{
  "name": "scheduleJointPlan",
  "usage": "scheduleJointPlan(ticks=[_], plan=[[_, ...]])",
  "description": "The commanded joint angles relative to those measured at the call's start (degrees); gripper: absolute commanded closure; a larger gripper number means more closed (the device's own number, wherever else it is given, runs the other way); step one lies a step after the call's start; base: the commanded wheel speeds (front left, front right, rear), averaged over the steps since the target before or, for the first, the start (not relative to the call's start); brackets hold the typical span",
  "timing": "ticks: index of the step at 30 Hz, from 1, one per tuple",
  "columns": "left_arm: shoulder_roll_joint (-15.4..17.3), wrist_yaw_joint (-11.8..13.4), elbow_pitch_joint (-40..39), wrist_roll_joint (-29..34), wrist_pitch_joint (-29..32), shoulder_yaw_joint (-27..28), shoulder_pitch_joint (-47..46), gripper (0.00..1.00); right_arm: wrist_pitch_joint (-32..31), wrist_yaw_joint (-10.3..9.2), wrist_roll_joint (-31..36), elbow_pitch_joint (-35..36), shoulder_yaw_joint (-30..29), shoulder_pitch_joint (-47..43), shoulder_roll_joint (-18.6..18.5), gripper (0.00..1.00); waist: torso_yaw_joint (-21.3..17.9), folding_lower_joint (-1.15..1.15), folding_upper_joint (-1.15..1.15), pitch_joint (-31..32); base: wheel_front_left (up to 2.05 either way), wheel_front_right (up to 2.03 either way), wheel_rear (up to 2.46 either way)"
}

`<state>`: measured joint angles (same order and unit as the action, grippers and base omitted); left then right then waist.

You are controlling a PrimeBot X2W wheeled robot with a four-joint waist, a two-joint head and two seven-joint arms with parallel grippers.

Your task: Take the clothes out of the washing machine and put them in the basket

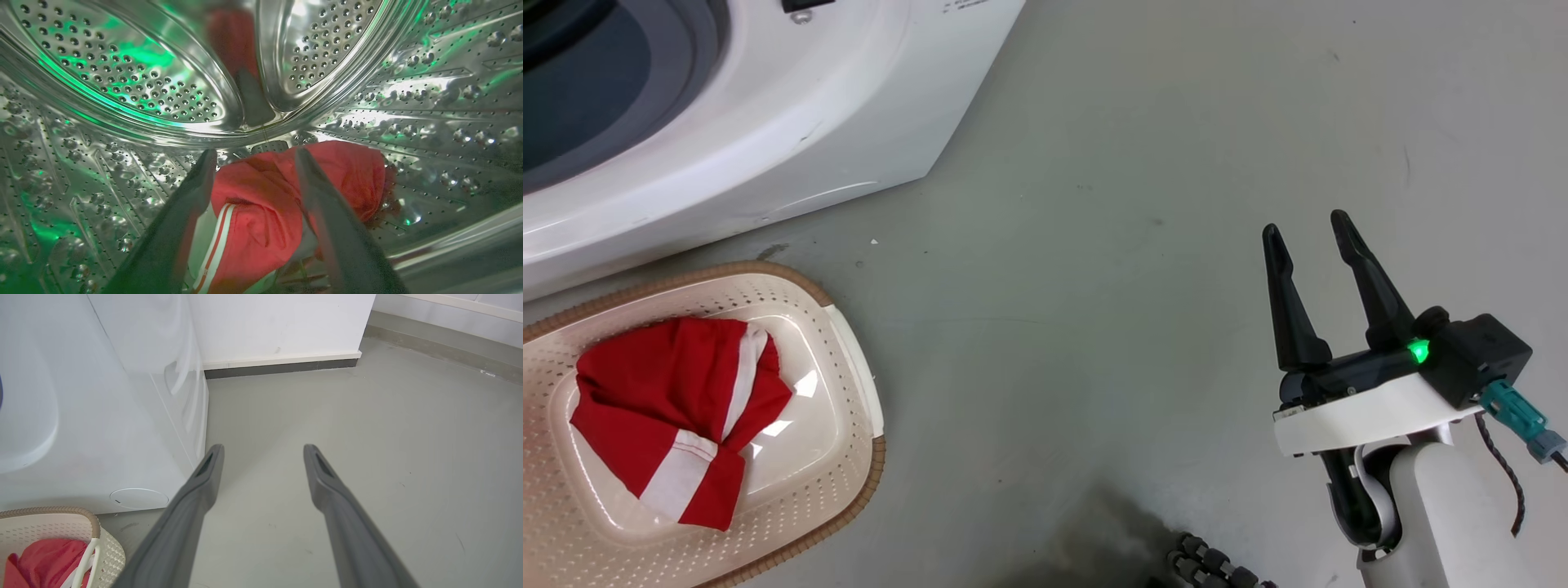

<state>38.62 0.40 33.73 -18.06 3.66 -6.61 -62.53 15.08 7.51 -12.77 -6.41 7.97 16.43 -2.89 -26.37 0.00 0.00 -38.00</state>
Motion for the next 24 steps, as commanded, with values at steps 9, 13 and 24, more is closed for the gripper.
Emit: scheduleJointPlan(ticks=[9, 13, 24], plan=[[3.11, 0.82, -4.95, -0.49, 10.12, -0.35, -2.79, 0.00, 0.08, -0.04, -2.47, 0.32, 1.81, 0.29, 0.04, 0.00, -2.88, 0.00, 0.00, -2.34, 0.00, 0.00, 0.00], [4.71, 0.31, -5.18, -0.19, 16.58, -1.37, -5.82, 0.00, 0.08, -0.04, -3.61, 0.36, 2.73, 0.38, 0.04, 0.00, -4.61, 0.00, 0.00, -3.76, 0.00, 0.00, 0.00], [5.17, 0.94, -0.70, 1.15, 30.92, -4.77, -15.38, 0.00, 0.08, -0.04, -5.21, 1.27, 2.84, -1.53, 0.04, 0.00, -5.91, 0.00, 0.00, -7.52, 0.00, 0.00, 0.00]])
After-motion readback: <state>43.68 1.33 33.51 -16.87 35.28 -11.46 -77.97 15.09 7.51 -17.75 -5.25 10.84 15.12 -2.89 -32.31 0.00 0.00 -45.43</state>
